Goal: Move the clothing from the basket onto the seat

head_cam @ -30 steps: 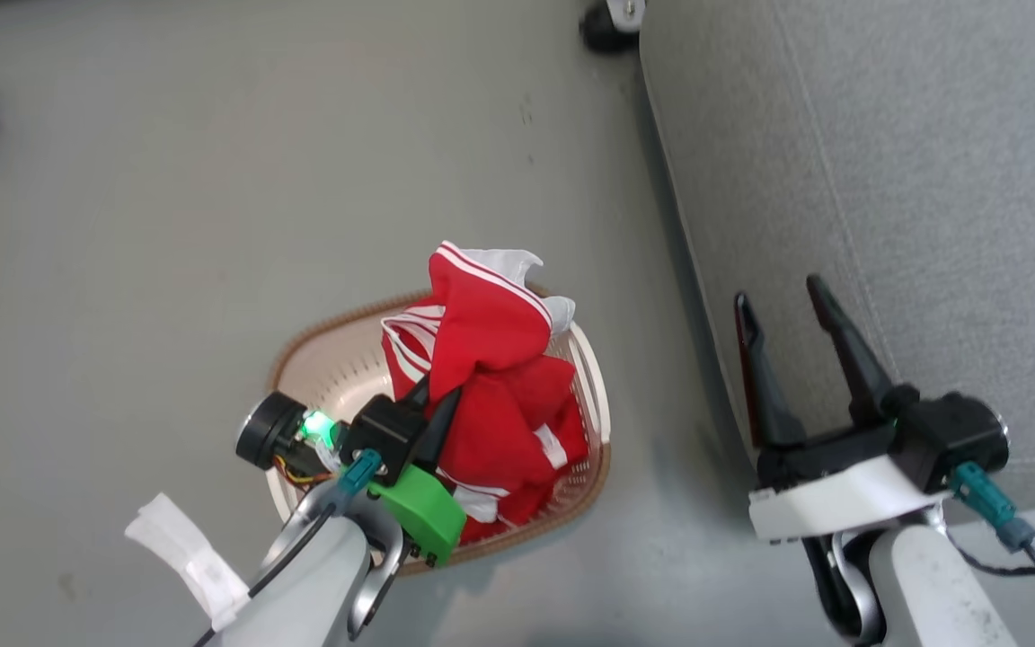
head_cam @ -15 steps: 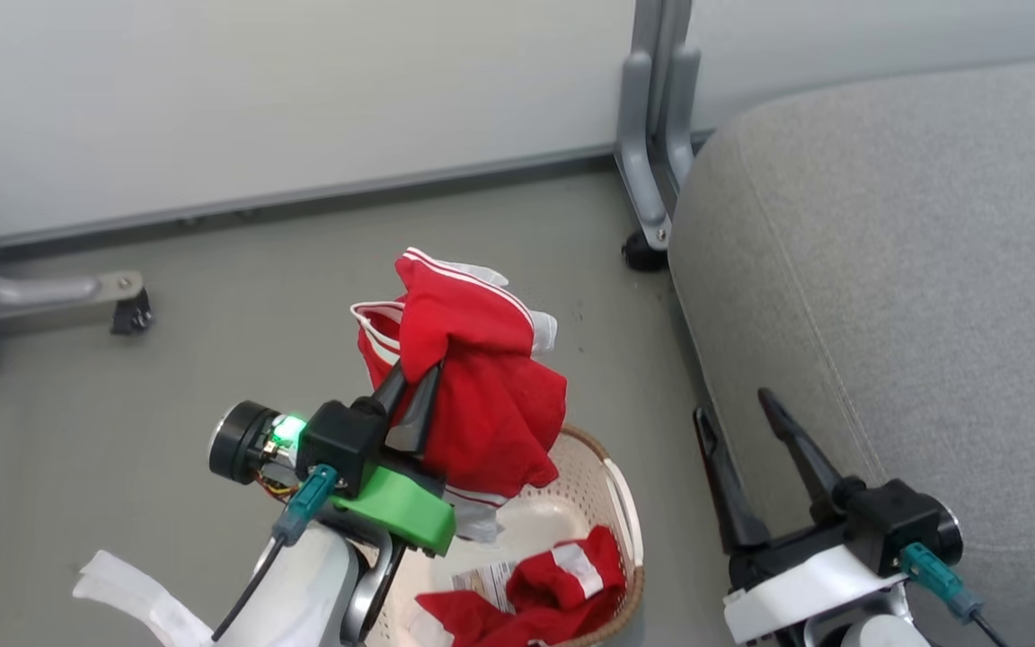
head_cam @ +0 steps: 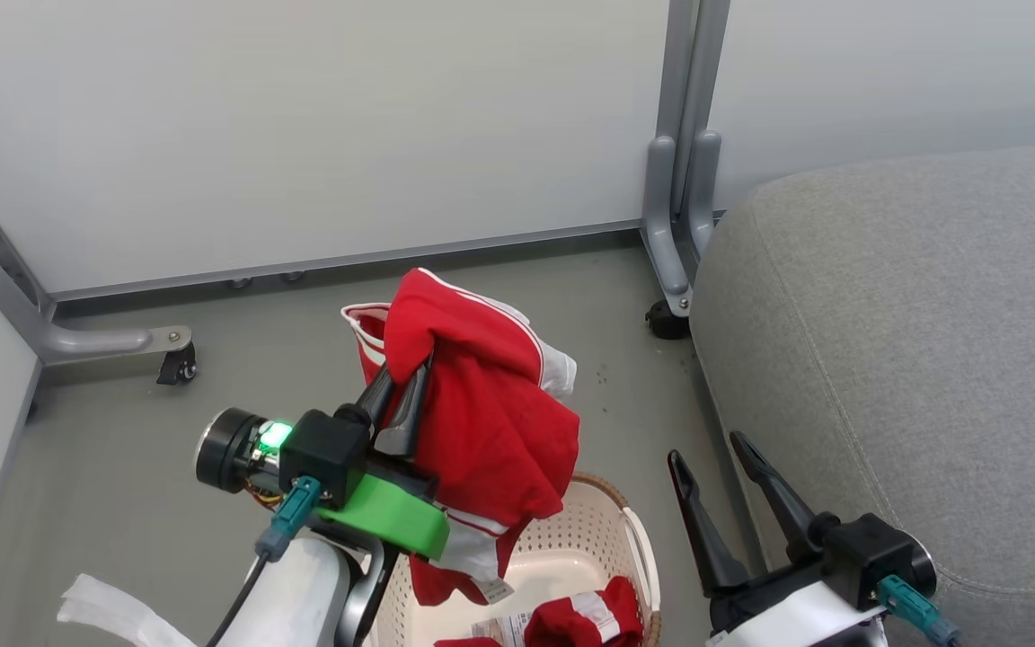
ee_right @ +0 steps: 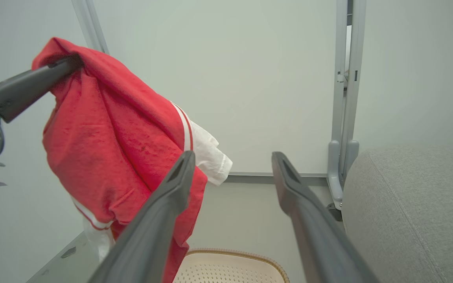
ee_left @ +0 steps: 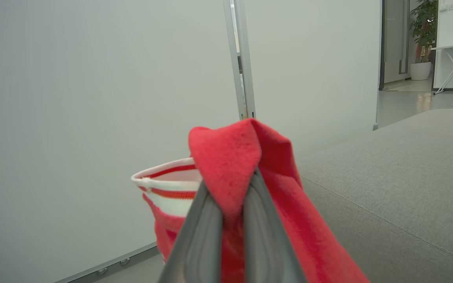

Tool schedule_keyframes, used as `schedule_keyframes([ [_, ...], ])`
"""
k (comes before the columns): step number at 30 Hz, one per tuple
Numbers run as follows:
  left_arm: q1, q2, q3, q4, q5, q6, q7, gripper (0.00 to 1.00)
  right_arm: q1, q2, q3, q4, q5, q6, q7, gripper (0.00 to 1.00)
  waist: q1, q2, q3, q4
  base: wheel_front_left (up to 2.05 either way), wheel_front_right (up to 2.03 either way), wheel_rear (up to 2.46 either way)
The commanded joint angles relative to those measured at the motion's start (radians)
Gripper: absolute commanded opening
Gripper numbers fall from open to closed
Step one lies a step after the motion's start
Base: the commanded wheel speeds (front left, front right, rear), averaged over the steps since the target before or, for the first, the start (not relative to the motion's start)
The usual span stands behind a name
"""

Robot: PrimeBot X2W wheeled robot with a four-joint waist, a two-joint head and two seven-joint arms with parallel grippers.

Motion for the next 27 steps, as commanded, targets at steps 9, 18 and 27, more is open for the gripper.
schedule_keyframes([
  [9, 0.013, -0.022, -0.011, 0.005, 0.021, -0.029, -0.001, 0.0, -0.004, -0.003, 0.028, 0.001, 0.021, 0.0, -0.003, 1.0, 0.0001, -0.0001, -0.014, 0.003, 0.0, 0.0, 0.0],
  [18, -0.012, -0.031, -0.058, 0.014, 0.025, -0.058, -0.001, 0.0, -0.068, -0.004, 0.195, 0.027, 0.092, 0.0, -0.003, 1.0, 0.0001, -0.0001, -0.004, 0.006, 0.0, 0.0, 0.0],
  [27, -0.032, -0.045, -0.134, -0.01, -0.014, -0.077, 0.023, 0.0, -0.117, -0.003, 0.285, 0.148, 0.128, 0.0, -0.003, 1.0, 0.0001, -0.0001, 0.001, 0.01, 0.0, 0.0, 0.0],
])
